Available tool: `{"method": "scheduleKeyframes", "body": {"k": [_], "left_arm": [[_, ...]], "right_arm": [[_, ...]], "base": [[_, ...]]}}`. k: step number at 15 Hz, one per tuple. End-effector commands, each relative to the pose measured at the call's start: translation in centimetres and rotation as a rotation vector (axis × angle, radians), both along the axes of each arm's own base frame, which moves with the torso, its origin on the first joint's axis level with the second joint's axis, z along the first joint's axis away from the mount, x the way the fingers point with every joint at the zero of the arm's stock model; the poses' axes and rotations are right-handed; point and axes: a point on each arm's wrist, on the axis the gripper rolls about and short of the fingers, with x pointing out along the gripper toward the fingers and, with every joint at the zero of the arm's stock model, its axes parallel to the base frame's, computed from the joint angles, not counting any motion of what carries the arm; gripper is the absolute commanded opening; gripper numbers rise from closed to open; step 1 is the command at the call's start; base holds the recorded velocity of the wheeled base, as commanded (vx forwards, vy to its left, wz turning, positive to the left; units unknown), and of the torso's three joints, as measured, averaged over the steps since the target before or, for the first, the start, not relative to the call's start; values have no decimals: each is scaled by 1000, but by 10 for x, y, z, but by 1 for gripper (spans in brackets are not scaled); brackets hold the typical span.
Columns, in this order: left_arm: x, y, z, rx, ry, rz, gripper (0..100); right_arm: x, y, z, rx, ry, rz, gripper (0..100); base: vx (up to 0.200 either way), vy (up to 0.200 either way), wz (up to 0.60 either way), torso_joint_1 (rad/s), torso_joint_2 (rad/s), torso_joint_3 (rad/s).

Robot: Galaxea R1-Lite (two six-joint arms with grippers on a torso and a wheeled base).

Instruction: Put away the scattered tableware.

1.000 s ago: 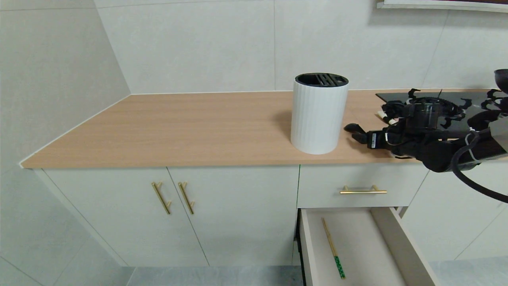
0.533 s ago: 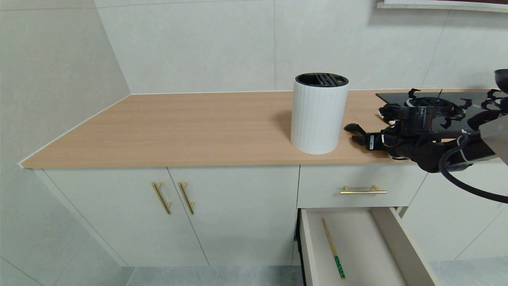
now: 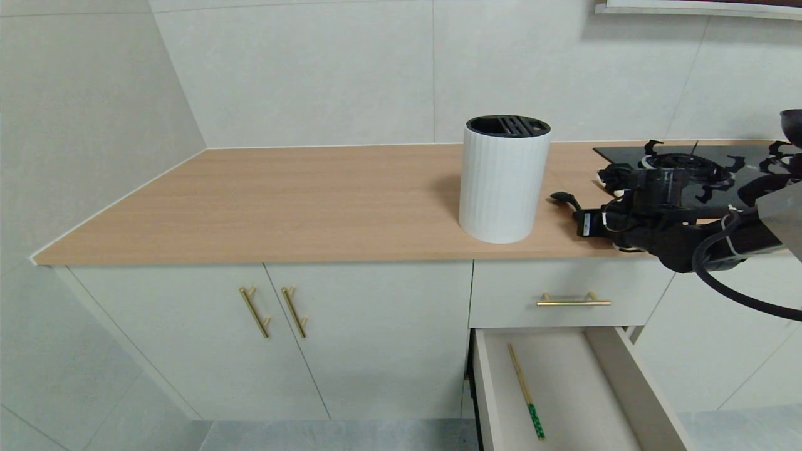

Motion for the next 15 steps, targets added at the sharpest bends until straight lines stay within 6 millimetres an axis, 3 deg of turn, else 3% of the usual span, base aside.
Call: {"method": "scheduleKeyframes", "body": {"k": [1, 7, 12, 15], "left_arm": [[0, 0, 0, 0, 0, 1, 100], [0, 0, 0, 0, 0, 1, 100], [0, 0, 0, 0, 0, 1, 100], [0, 0, 0, 0, 0, 1, 100]], "right_arm": [[-1, 0, 1, 0, -1, 1, 0], [-5, 0, 12, 20, -19, -4, 0], [-36, -2, 57, 95, 22, -26, 0], [-56, 2, 70, 93, 33, -14, 0]], "base": [[0, 0, 0, 0, 0, 0], [0, 0, 0, 0, 0, 0], [0, 0, 0, 0, 0, 0], [0, 0, 0, 0, 0, 0]]}}
